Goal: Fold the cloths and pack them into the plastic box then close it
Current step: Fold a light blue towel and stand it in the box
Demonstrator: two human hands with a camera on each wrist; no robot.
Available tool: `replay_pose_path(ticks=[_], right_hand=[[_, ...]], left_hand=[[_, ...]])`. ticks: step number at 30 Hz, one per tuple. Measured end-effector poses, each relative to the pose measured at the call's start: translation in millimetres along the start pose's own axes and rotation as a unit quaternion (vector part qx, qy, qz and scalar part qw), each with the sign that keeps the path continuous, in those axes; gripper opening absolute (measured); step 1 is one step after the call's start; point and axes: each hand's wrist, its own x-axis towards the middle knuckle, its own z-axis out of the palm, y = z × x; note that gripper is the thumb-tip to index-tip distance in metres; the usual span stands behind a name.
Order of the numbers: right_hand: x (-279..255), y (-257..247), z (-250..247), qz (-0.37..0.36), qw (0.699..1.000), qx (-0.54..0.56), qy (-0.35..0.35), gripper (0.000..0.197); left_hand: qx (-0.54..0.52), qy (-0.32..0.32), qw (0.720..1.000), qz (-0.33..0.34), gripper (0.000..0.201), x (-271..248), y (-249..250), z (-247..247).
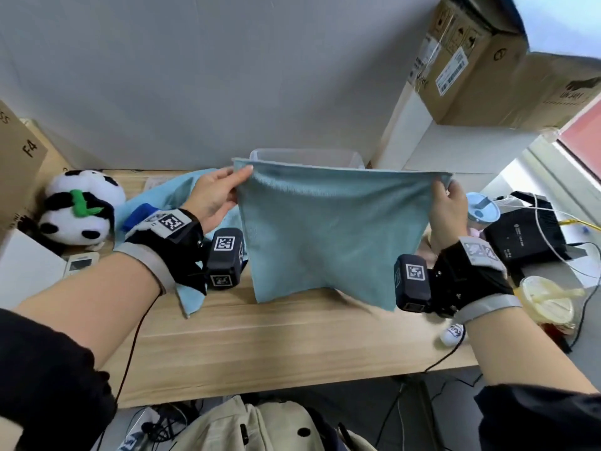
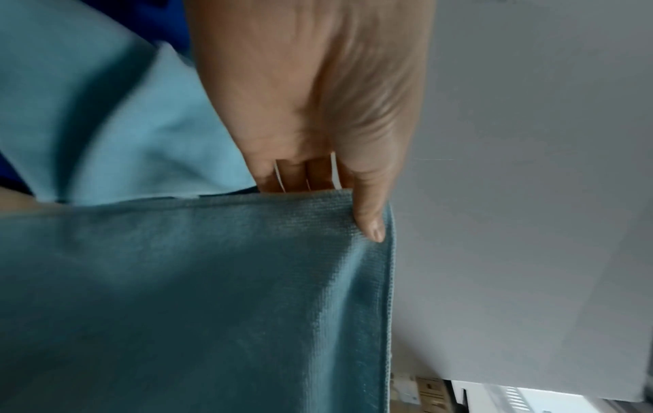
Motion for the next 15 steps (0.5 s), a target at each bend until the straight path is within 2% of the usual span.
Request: replay_pose_path(ticks=[3, 5, 9, 11, 12, 13, 15], right_hand=[[-0.5, -15.4, -4.2, -0.001, 0.997, 0.082, 0.002, 0.025], [-6.7, -21.1, -7.9, -0.011, 0.994, 0.106, -0.002, 0.028], [-22.5, -2.9, -13.9, 0.026, 0.992, 0.102, -0.066, 0.017], [-32.3, 17.2, -16.3, 0.08, 0.988, 0.074, -0.109, 0.014], [-37.7, 28.3, -17.1, 0.108, 0.985, 0.052, -0.124, 0.014], [-41.5, 41.7, -17.6, 0.134, 0.981, 0.012, -0.138, 0.015], [-47.1, 72.7, -17.7, 0.179, 0.959, -0.12, -0.186, 0.022]], left_hand=[[-0.059, -0.021, 0.997, 0.039, 0.014, -4.1, 19.7, 10.0], [-0.061, -0.022, 0.997, 0.045, 0.017, -8.5, 22.0, 12.8], [-0.006, -0.011, 1.0, 0.004, 0.017, -15.4, -7.2, 1.1], [0.028, -0.002, 0.999, -0.044, 0.028, -19.6, -32.8, -9.7], [0.044, 0.003, 0.997, -0.069, 0.024, -22.9, -47.0, -14.9], [0.06, 0.001, 0.994, -0.096, 0.018, -26.5, -62.2, -19.9], [0.106, -0.006, 0.985, -0.136, 0.029, -30.9, -94.3, -28.8]])
